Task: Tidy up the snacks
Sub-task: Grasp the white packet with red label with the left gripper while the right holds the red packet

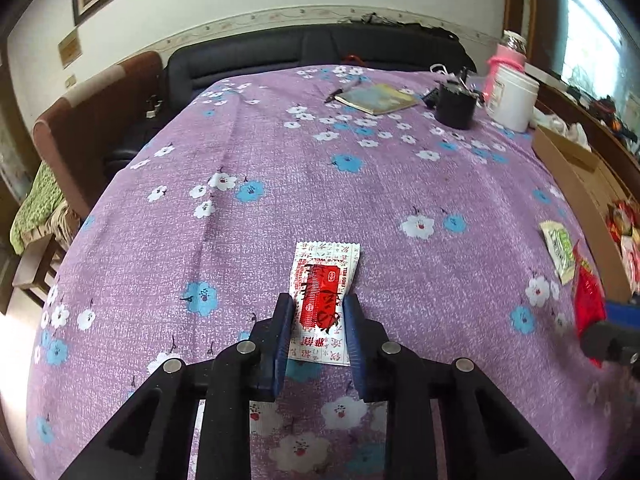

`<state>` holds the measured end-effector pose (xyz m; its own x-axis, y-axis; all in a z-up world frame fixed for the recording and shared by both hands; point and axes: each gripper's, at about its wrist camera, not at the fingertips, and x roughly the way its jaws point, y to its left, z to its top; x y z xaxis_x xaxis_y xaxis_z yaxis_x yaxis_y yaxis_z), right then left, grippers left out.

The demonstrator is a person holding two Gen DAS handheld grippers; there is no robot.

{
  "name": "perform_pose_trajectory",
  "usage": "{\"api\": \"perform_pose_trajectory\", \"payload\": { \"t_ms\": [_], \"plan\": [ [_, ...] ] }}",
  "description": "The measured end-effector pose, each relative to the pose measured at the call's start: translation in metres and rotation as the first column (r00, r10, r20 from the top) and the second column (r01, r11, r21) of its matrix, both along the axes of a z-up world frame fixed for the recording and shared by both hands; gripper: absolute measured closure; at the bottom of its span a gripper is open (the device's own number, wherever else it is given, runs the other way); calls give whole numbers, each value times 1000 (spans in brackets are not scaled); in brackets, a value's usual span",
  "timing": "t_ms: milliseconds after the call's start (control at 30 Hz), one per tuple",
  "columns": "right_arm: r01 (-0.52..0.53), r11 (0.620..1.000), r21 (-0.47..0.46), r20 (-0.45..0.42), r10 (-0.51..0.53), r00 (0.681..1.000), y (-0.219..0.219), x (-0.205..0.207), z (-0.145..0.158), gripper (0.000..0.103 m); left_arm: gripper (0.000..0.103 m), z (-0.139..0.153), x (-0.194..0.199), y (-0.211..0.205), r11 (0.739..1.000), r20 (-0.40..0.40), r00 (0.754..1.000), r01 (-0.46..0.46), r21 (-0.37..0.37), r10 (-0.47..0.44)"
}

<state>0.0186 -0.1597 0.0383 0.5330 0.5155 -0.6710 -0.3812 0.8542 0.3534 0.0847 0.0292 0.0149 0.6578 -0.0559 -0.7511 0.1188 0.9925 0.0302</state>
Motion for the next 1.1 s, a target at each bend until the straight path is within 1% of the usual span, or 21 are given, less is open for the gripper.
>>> {"api": "perform_pose_trajectory", "payload": {
  "t_ms": [33,133,167,233,267,333,400,467,533,667,1100],
  "plan": [
    [2,1000,-9,8,-2,1000,1,0,0,77,77,2,0,1,1000,11,1000,-7,-5,7],
    [6,1000,-20,32,-5,999,2,-1,3,77,77,11,-4,5,999,69,997,-36,-39,39],
    [9,1000,-24,43,-8,999,2,-2,4,77,77,14,-6,5,998,95,994,-52,-40,56],
    [19,999,-37,66,-16,998,2,-4,6,77,77,19,-11,3,996,149,984,-91,-18,93],
    [24,999,-49,79,-20,997,3,-4,7,77,77,23,-13,0,995,178,979,-97,-7,96],
    [33,998,-59,91,-28,995,3,-5,8,77,77,28,-17,-3,995,221,970,-104,-11,104],
    [37,998,-57,94,-32,995,2,-5,8,77,77,33,-22,-8,995,259,961,-100,-13,100],
    [44,997,-56,96,-39,995,0,-5,8,77,76,37,-26,-12,995,294,951,-104,0,99],
    [50,997,-55,97,-44,994,-1,-5,8,77,76,39,-28,-16,996,311,947,-92,9,85],
    [56,997,-51,98,-51,994,-3,-4,8,77,76,40,-32,-24,994,332,941,-92,56,68],
    [56,997,-51,98,-51,994,-3,-5,9,77,76,38,-33,-33,989,352,934,-100,110,55]
  ]
}}
